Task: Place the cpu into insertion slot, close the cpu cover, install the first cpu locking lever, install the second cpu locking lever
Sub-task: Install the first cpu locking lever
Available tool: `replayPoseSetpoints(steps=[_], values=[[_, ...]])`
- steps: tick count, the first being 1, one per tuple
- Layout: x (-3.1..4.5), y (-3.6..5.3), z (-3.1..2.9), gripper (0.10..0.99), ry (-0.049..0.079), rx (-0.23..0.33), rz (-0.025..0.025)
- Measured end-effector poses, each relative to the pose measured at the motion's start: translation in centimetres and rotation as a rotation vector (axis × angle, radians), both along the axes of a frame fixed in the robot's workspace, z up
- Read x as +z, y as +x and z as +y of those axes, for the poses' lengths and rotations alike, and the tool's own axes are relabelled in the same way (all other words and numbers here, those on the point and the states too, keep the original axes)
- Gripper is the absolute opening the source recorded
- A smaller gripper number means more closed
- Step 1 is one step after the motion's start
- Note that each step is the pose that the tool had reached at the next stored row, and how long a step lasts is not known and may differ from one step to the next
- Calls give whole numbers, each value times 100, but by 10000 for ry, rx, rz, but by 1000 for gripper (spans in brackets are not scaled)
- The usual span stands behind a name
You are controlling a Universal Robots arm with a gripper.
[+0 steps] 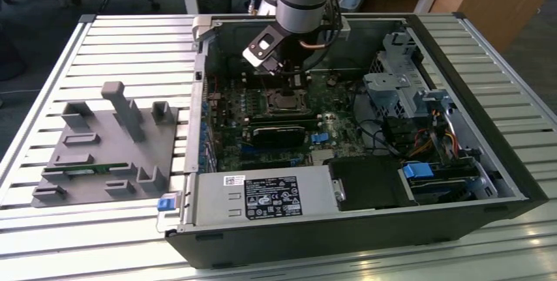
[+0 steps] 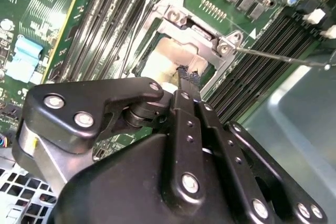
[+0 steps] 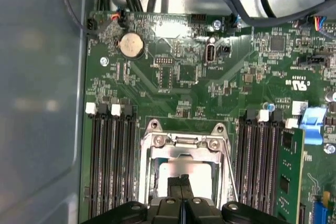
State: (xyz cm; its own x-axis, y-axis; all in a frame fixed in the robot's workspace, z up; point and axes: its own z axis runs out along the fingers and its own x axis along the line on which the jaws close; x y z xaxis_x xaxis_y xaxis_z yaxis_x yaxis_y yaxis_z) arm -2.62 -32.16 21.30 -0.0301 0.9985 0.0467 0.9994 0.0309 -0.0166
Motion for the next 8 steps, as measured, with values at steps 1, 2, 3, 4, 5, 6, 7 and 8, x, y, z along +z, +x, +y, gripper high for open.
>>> replayPoseSetpoints(steps=[1,2,3,4,5,6,7,8], values=[[0,5,0,106,0,0,1],[0,6,0,106,0,0,0],[1,6,0,106,0,-1,1],[8,6,0,106,-3,-1,2],[17,6,0,106,-1,-1,1],[31,6,0,106,0,0,0],[48,7,0,106,0,0,0],[75,6,0,106,0,0,0]])
